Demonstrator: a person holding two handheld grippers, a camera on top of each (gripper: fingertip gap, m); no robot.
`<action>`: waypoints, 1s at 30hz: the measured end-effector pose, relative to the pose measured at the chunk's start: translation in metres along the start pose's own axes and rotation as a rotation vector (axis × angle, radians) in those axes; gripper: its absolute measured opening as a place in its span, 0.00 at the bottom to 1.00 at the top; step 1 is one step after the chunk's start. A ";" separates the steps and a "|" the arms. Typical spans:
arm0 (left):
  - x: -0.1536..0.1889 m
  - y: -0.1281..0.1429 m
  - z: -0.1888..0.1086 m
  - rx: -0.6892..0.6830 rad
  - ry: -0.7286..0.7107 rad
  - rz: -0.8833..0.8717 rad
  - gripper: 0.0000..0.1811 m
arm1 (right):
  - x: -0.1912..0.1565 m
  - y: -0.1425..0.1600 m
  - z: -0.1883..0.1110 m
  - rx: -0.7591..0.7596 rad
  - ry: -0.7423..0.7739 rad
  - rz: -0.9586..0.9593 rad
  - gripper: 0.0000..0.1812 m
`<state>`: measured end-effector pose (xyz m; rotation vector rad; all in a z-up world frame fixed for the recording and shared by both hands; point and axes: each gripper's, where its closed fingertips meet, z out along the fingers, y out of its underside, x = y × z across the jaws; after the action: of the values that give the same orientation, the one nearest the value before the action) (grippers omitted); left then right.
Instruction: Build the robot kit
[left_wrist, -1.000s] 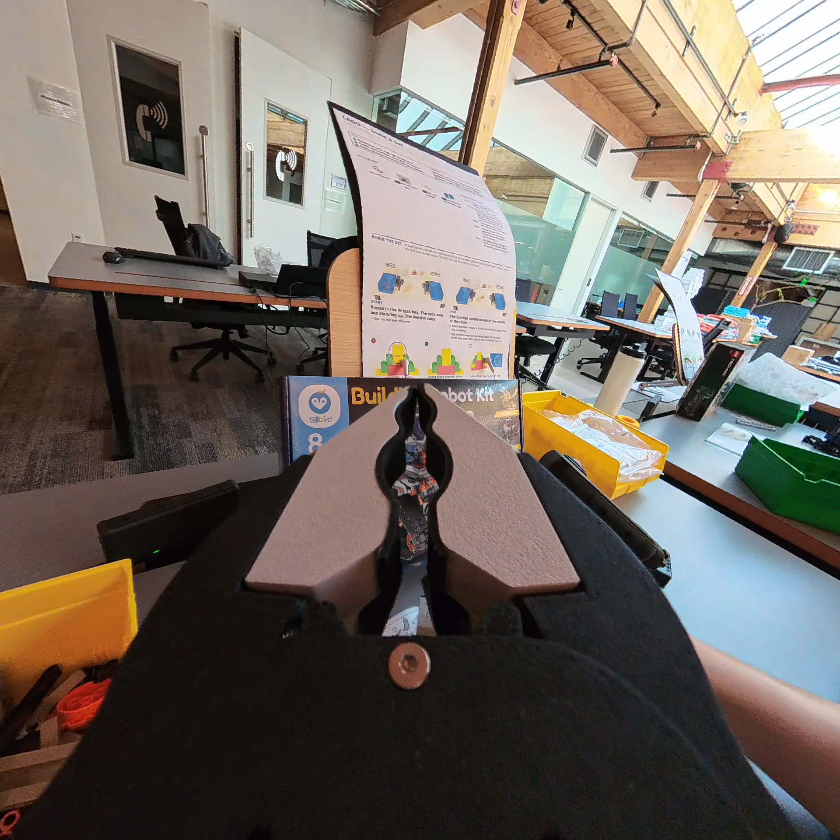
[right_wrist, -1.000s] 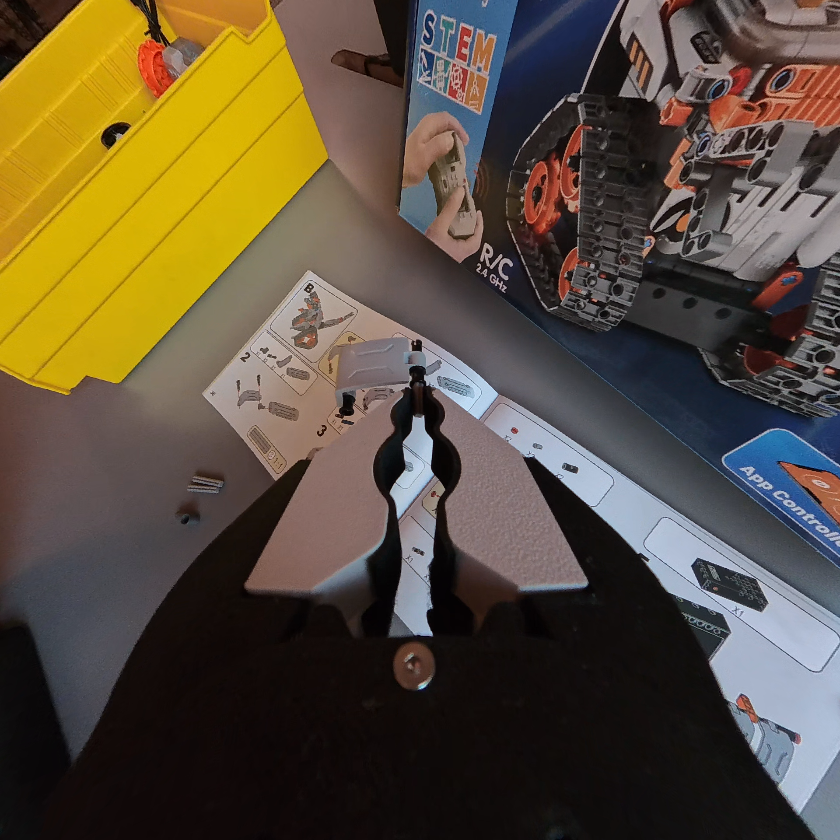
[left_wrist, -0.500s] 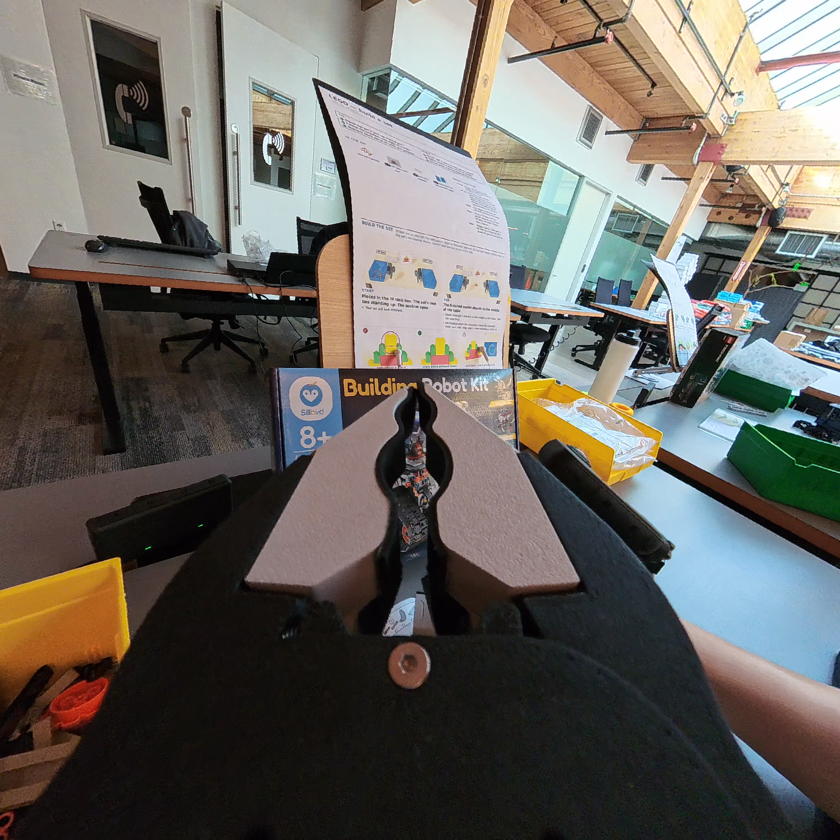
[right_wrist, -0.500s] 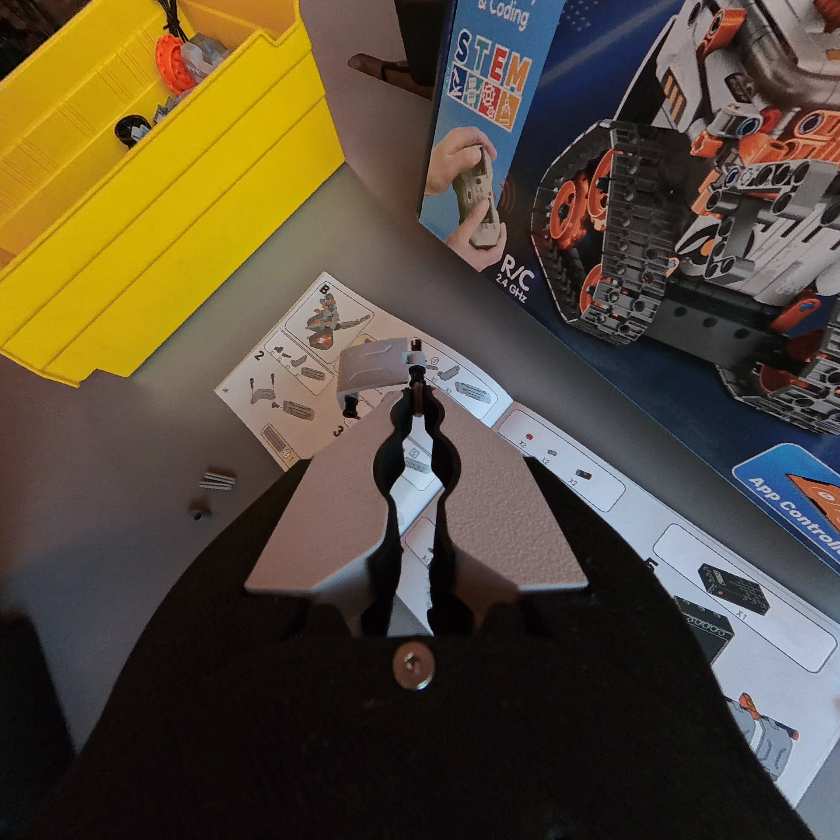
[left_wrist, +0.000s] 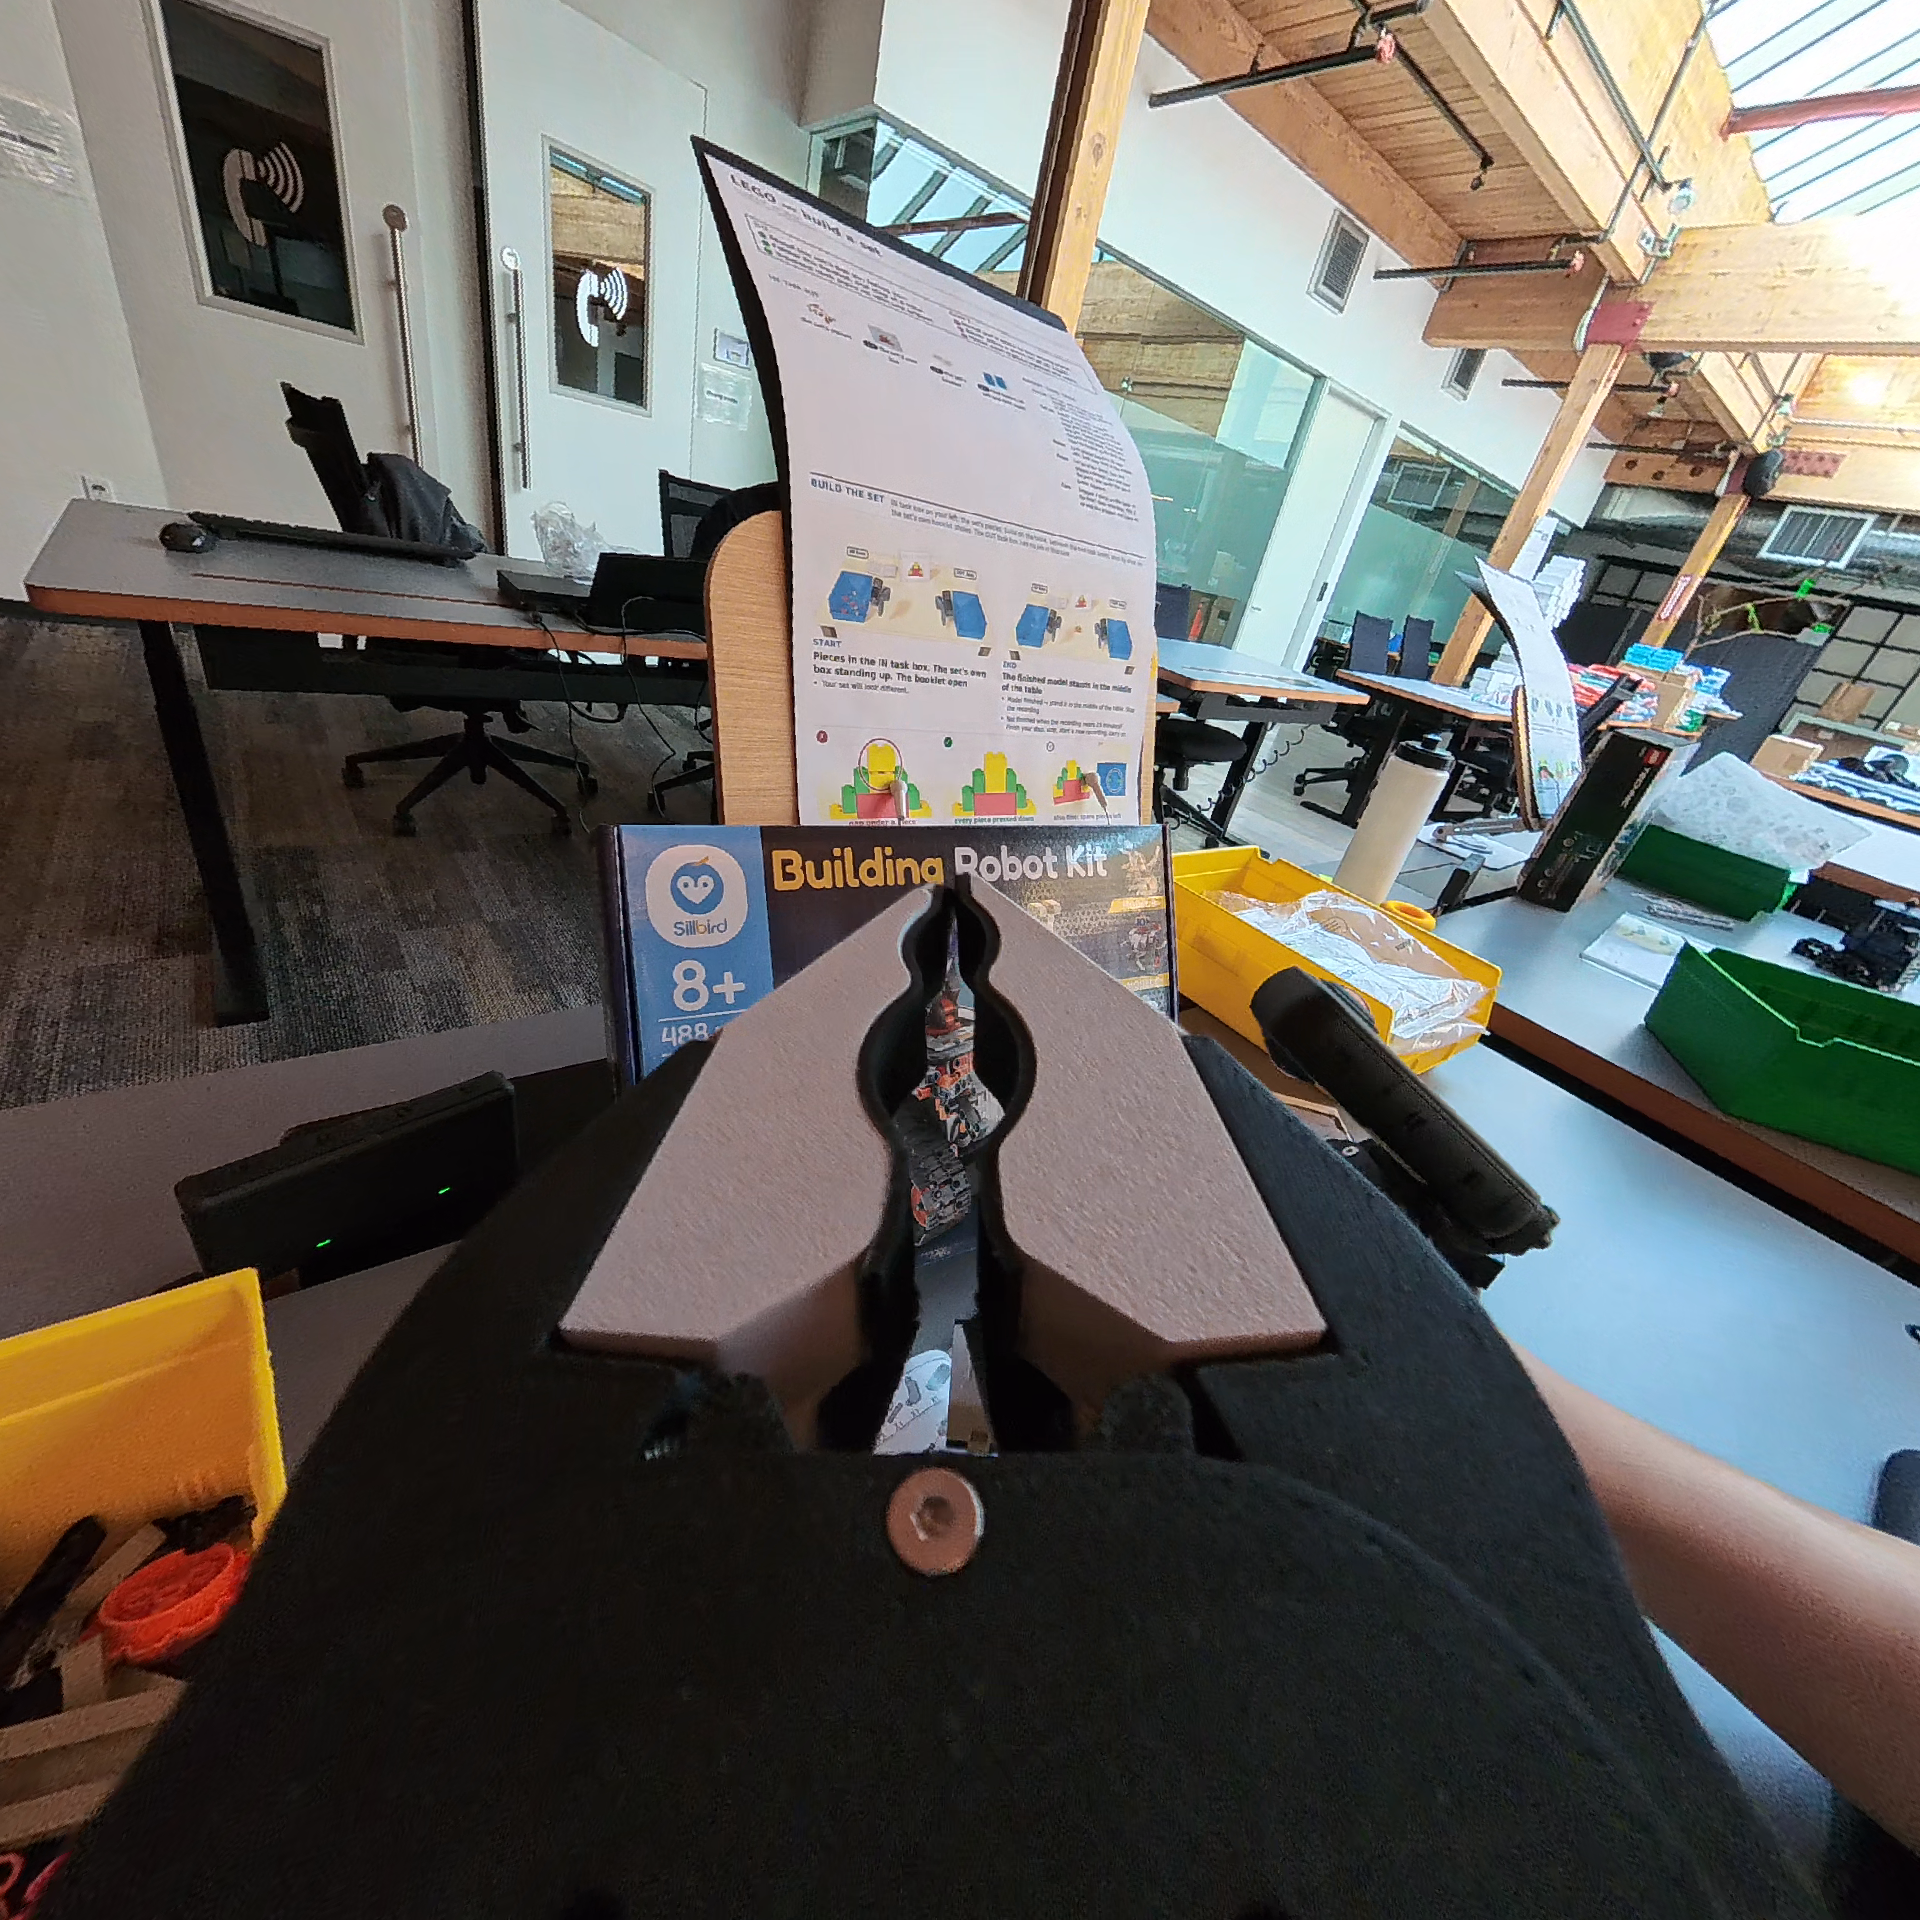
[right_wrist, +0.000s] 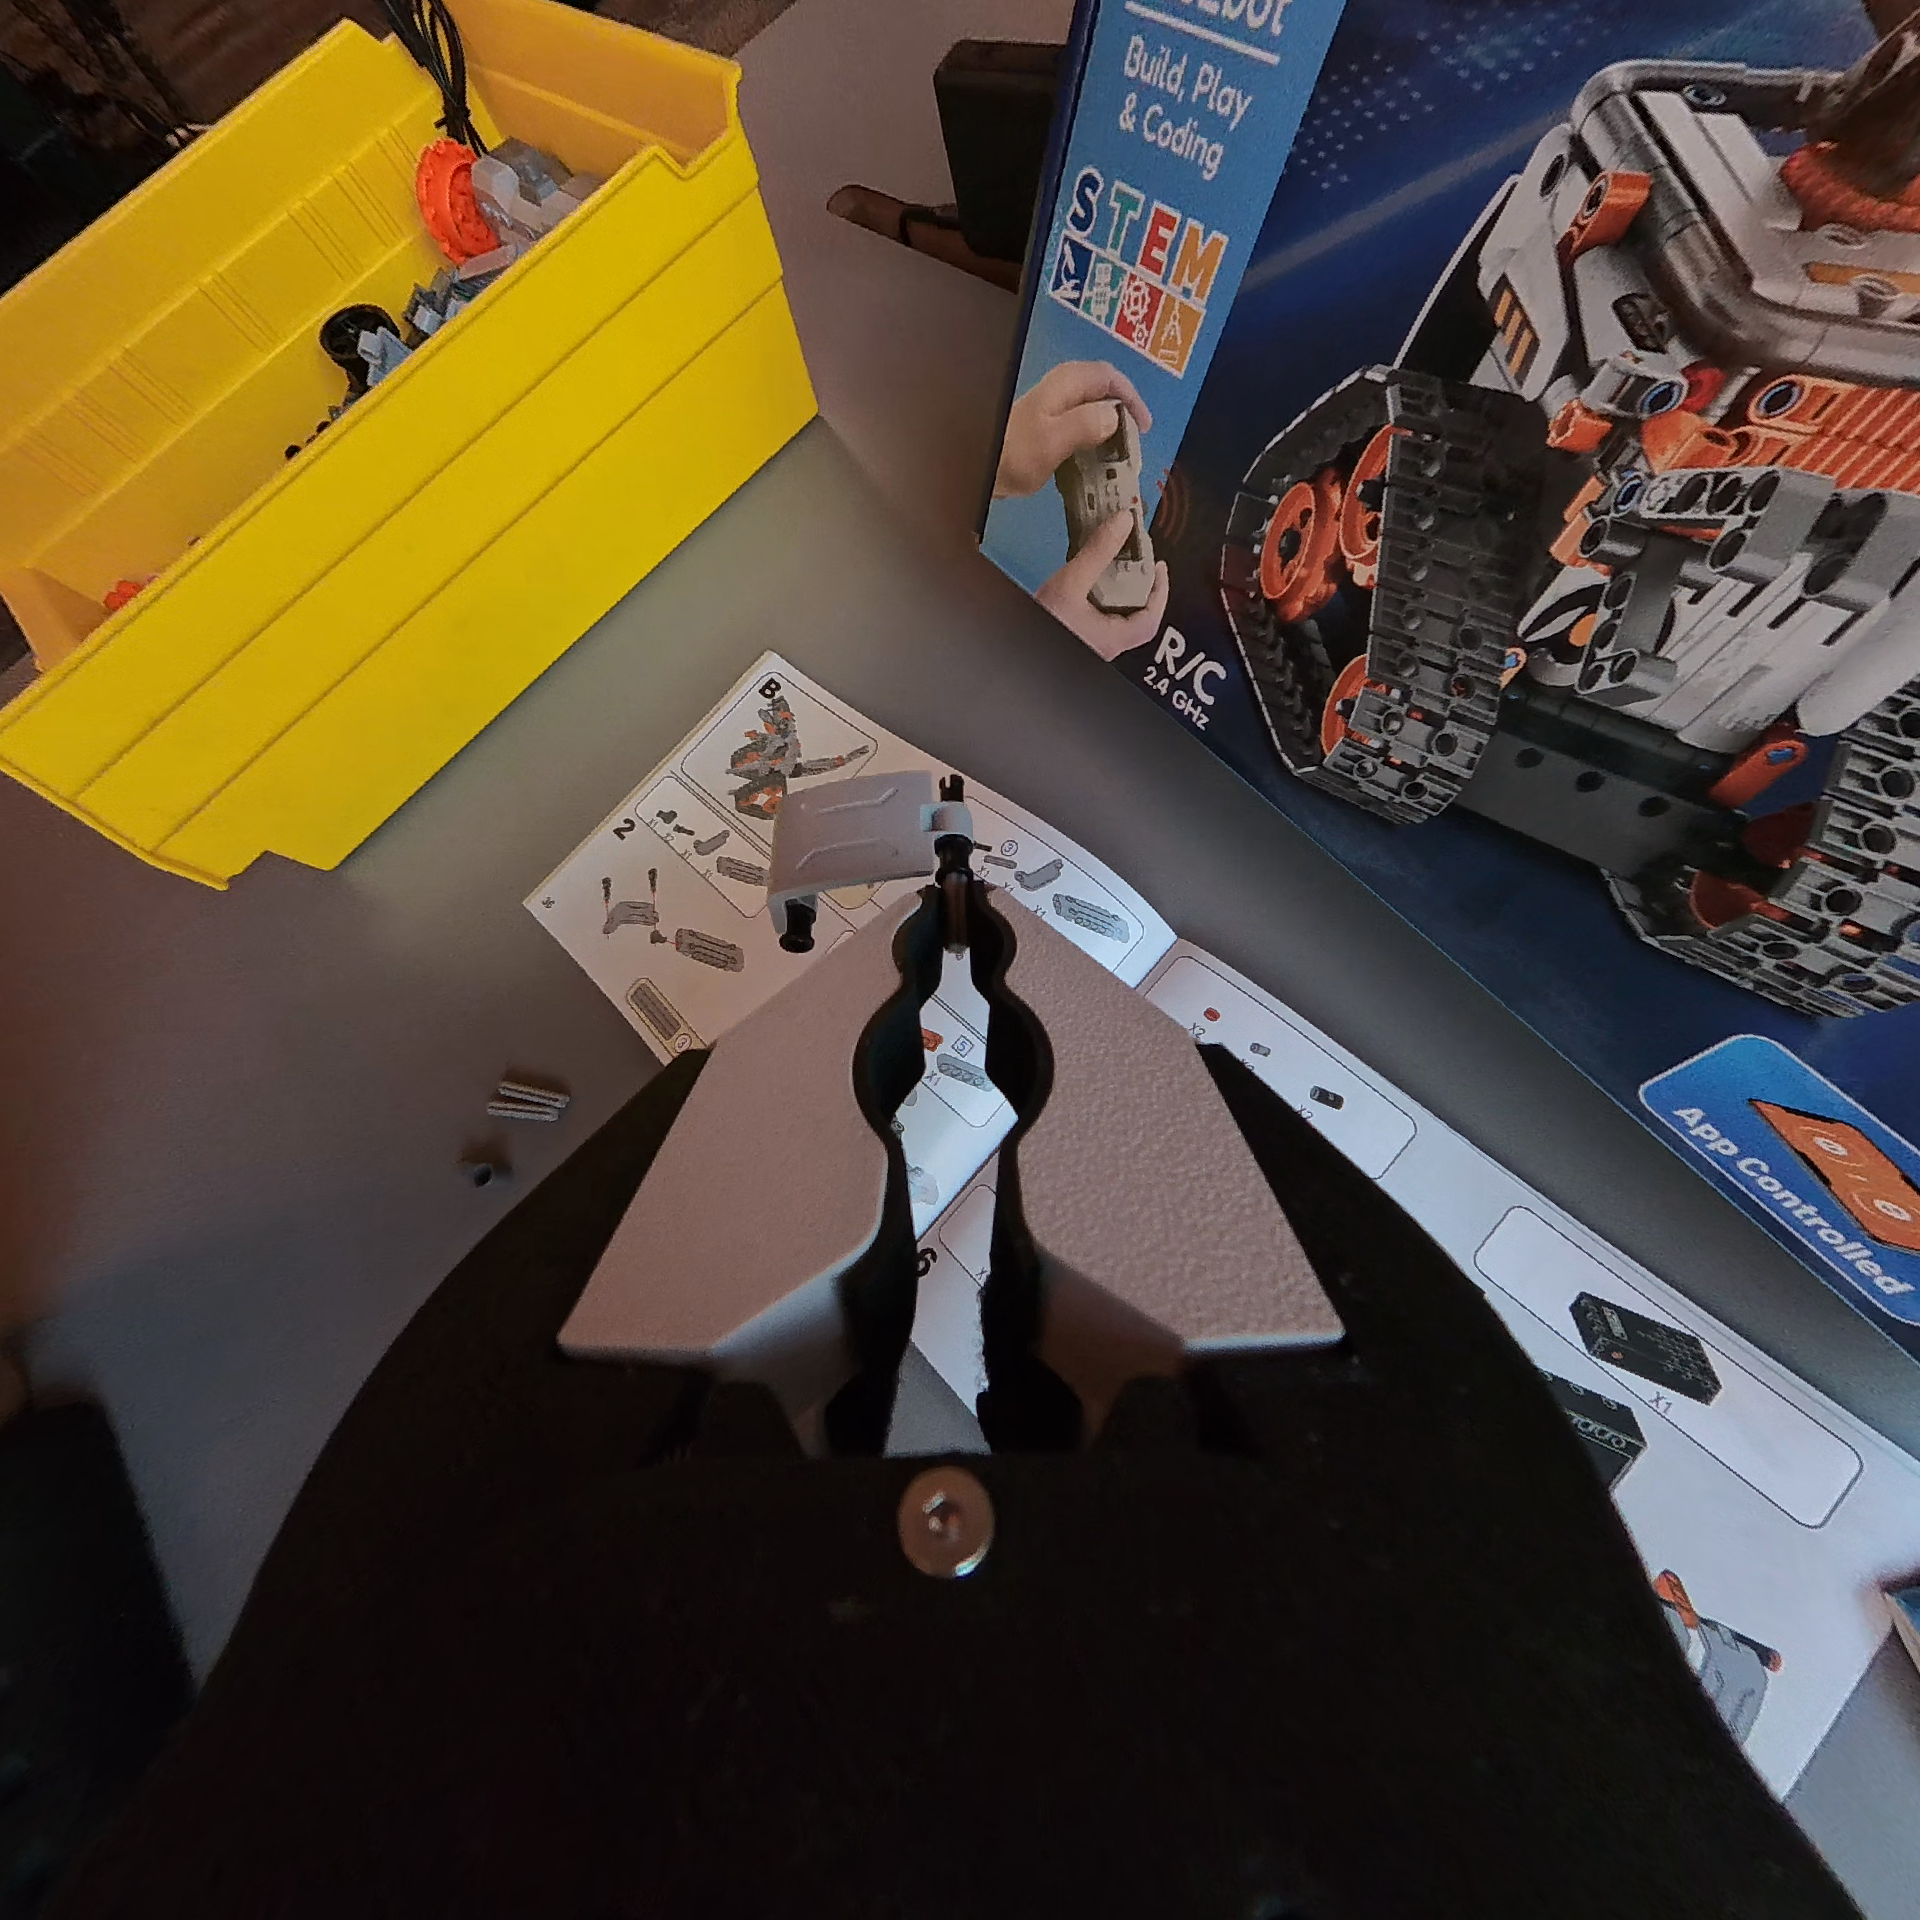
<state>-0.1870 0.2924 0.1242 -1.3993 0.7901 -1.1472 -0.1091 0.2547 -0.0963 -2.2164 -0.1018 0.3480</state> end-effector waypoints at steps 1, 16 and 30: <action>0.000 0.001 0.000 -0.004 0.001 0.001 0.00 | 0.000 -0.001 -0.001 0.001 -0.001 -0.001 0.01; 0.004 0.008 0.004 -0.047 0.023 0.004 0.00 | -0.006 -0.012 -0.013 0.029 -0.010 -0.018 0.01; 0.007 0.017 0.008 -0.096 0.027 0.025 0.00 | -0.009 -0.015 -0.018 0.036 -0.019 -0.017 0.01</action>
<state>-0.1750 0.2854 0.1101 -1.4514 0.8897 -1.1229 -0.1122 0.2486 -0.0718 -2.1757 -0.1235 0.3596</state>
